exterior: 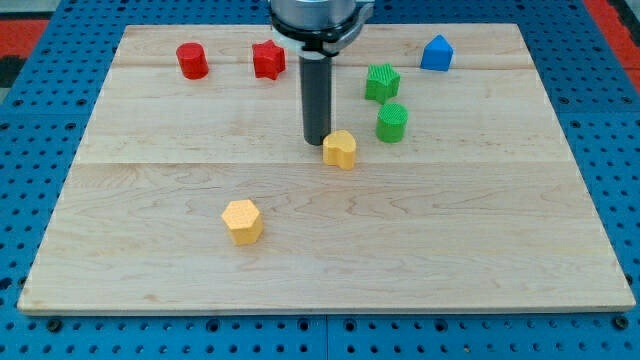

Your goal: Move the yellow heart below the green circle

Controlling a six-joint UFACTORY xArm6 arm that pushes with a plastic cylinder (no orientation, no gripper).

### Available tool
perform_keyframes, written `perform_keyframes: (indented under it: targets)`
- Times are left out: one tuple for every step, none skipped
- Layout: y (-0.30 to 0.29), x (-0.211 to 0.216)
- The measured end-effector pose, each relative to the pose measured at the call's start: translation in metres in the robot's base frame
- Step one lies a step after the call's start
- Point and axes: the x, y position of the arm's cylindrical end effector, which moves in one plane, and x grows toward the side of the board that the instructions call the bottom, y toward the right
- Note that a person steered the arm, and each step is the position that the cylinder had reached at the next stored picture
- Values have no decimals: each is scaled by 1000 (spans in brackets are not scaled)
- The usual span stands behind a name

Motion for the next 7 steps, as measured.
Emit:
perform_keyframes:
  targets:
    - [1,35]
    - [18,47]
    - [42,37]
    - [43,36]
    - [47,44]
    - [56,45]
    - [-44,45]
